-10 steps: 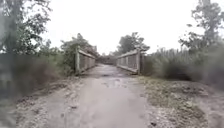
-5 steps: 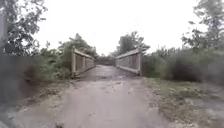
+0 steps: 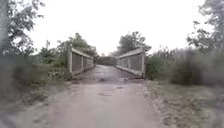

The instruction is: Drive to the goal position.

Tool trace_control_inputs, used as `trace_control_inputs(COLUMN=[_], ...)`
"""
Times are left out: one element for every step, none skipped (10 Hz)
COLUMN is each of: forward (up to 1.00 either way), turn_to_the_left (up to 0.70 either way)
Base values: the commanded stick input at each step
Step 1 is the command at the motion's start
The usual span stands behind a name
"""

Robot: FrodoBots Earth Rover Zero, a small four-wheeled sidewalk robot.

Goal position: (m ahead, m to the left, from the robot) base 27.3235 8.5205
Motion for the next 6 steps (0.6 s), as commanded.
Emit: trace_control_inputs(forward=[0.7,0.7,0.7,0.7,0.7,0.7], turn_to_the_left=[0.0,0.0,0.0,0.0,0.0,0.0])
